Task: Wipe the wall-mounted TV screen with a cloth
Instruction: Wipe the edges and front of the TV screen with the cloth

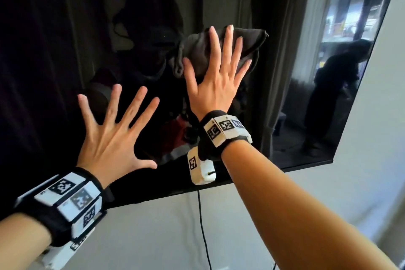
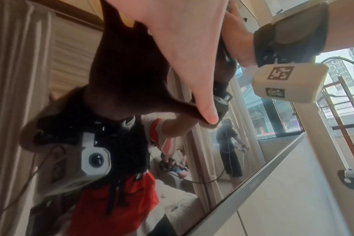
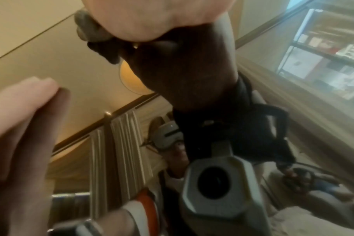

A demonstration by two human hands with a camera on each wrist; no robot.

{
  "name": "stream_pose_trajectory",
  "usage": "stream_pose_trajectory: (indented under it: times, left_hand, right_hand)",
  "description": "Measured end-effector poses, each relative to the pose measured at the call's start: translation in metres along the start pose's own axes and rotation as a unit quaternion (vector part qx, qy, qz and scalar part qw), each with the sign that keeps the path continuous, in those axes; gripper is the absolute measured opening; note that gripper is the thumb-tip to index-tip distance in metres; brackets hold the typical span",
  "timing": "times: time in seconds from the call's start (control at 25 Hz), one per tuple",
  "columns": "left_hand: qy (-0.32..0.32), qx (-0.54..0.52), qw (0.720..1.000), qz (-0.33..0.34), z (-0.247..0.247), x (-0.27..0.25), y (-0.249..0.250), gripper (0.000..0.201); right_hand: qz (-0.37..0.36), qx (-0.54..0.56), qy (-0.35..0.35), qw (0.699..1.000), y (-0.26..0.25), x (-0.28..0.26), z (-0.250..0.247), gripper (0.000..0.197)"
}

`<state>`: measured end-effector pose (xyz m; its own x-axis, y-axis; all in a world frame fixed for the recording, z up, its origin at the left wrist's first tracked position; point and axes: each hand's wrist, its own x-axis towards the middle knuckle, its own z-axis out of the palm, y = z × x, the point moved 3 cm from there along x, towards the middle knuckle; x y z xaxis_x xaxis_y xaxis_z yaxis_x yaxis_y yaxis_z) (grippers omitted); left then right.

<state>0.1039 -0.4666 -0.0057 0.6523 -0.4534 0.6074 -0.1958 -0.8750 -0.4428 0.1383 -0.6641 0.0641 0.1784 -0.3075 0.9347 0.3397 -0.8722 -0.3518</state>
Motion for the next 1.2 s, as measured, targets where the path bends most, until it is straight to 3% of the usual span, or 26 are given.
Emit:
stream_pose_trajectory:
  times: [0.12,0.24,0.32,0.4,0.52,0.6,0.68,0.84,0.92,1.0,1.08,1.2]
  left_hand:
    - [0.011,0.002,1.000,0.001,0.000,-0.001,-0.002,0.148]
    - [0.012,-0.001,1.000,0.000,0.000,-0.001,-0.001,0.147]
    - [0.008,-0.001,1.000,-0.002,0.000,-0.001,0.000,0.148]
    - [0.002,0.004,1.000,-0.008,0.000,-0.001,0.000,0.148]
    - [-0.001,0.011,1.000,-0.011,-0.002,-0.002,0.003,0.149]
    - [-0.003,0.018,1.000,-0.013,-0.002,-0.002,0.002,0.149]
    - [-0.004,0.014,1.000,-0.014,-0.001,-0.002,0.001,0.149]
    - [0.013,0.003,1.000,-0.001,0.001,-0.002,-0.003,0.151]
    - [0.032,0.000,0.999,0.004,0.001,-0.007,-0.012,0.152]
    - [0.044,-0.003,0.999,-0.010,0.000,-0.015,-0.029,0.153]
    - [0.038,-0.007,0.999,-0.034,-0.002,-0.023,-0.053,0.151]
    - [0.032,-0.013,0.997,-0.063,-0.002,-0.033,-0.089,0.139]
  right_hand:
    - [0.003,-0.015,-0.026,1.000,0.019,-0.066,0.001,0.073]
    - [-0.001,-0.024,-0.122,0.992,0.052,-0.166,-0.008,0.078]
    - [-0.029,-0.024,-0.154,0.987,0.055,-0.185,-0.012,0.080]
    - [-0.046,0.002,-0.122,0.991,0.035,-0.134,-0.008,0.082]
    - [-0.001,0.047,-0.045,0.998,-0.008,-0.015,-0.003,0.083]
    - [-0.005,0.035,-0.021,0.999,-0.017,0.015,-0.002,0.081]
    - [-0.038,0.020,-0.032,0.999,-0.003,-0.023,0.000,0.079]
    - [-0.054,-0.025,-0.139,0.989,0.046,-0.182,-0.005,0.080]
    - [-0.041,-0.022,-0.148,0.988,0.046,-0.207,-0.006,0.080]
    - [-0.046,-0.008,-0.114,0.992,0.017,-0.167,0.004,0.079]
    - [-0.049,0.018,-0.064,0.997,-0.032,-0.093,0.013,0.076]
    - [-0.005,0.039,-0.023,0.999,-0.079,-0.023,0.024,0.075]
